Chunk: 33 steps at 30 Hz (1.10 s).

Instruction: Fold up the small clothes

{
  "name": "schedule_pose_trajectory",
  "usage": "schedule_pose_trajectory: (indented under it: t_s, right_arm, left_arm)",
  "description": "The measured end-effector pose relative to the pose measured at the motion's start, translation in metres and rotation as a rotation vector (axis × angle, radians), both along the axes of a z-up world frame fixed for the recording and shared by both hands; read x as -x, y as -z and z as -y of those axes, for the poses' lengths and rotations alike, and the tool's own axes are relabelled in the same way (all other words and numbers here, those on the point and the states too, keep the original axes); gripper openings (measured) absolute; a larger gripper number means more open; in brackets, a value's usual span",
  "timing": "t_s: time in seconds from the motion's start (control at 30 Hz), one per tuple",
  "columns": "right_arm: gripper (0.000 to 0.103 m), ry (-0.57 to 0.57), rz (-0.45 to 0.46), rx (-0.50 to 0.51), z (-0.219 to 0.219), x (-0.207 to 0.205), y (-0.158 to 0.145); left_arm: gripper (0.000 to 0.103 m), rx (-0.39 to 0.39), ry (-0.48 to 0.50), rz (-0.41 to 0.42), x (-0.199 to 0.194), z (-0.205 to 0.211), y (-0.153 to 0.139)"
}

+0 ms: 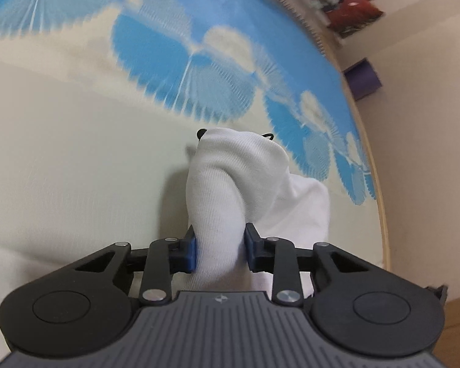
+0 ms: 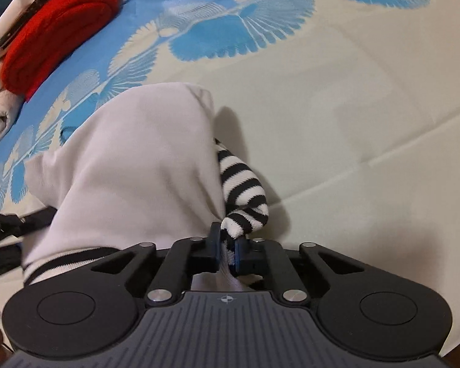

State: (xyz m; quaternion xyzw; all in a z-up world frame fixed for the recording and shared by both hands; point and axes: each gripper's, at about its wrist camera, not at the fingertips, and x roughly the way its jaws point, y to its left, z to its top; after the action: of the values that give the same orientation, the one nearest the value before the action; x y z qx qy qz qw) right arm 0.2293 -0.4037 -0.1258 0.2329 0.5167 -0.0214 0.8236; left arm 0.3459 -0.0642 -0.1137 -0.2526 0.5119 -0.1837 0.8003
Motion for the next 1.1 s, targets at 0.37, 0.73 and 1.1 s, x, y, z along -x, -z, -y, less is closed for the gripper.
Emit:
schedule_pose_trajectory:
  t_s: [0.37, 0.73, 1.1]
  right_arm:
    - [0.004, 0.008, 0.258, -0.130, -0.061, -0.016, -0.038]
    - [0.005, -0.025, 0.243, 0.001, -0.104, -0.030, -0.037]
    - [0.036, -0.098, 0.298, -0.013, -0.098, -0.004, -0.059]
  left_arm:
    - [0.042, -0.189, -0.160, 0.254, 0.002, -0.070, -0.061]
    - [0.047, -0.274, -0.021, 0.280, 0.035, -0.116, -0.078]
    - [0.046, -0.377, 0.200, 0.167, 0.070, -0.101, -0.044]
